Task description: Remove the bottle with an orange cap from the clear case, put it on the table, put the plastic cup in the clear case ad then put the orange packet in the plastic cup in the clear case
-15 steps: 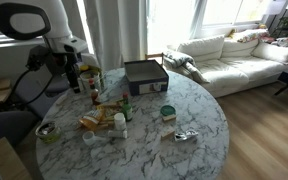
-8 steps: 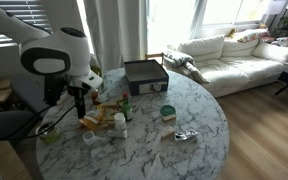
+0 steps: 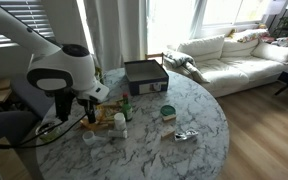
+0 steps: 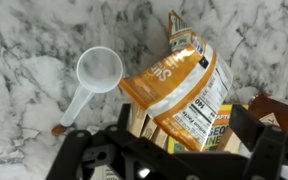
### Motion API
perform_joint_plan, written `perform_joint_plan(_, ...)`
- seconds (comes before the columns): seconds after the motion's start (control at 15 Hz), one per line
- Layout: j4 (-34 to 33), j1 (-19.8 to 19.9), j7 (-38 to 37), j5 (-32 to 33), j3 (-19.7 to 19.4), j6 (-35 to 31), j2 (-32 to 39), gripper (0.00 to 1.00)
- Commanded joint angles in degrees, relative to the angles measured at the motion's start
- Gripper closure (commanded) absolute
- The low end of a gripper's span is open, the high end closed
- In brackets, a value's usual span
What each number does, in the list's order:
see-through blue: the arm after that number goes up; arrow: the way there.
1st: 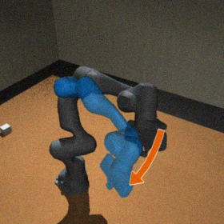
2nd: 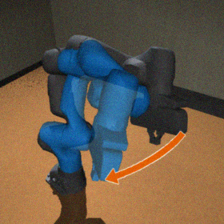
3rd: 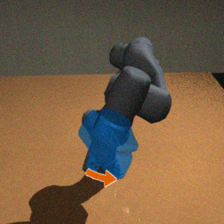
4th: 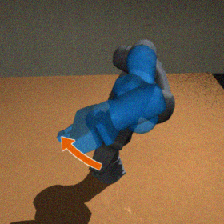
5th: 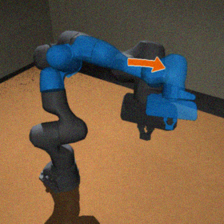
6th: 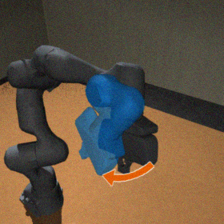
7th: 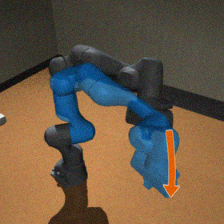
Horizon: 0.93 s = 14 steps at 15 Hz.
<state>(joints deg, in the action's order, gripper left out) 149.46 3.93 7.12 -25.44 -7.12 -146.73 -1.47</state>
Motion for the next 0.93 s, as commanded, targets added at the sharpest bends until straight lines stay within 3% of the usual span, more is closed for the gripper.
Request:
perform_joint_plan(0.0,1.5,-0.2,6.6,-7.1,1.0,-7.0,2.2,0.00)
perform_joint_plan(0.13,1.5,-0.7,10.1,-11.7,1.3,-8.0,3.2,0.00)
perform_joint_plan(0.2,1.3,-0.7,11.9,-14.2,1.7,-7.8,3.6,0.07)
perform_joint_plan(0.33,1.0,-0.7,14.8,-17.6,2.2,-7.2,4.3,0.34)
perform_joint_plan(0.87,0.8,-0.6,20.2,-21.8,3.3,-6.8,6.3,0.96)
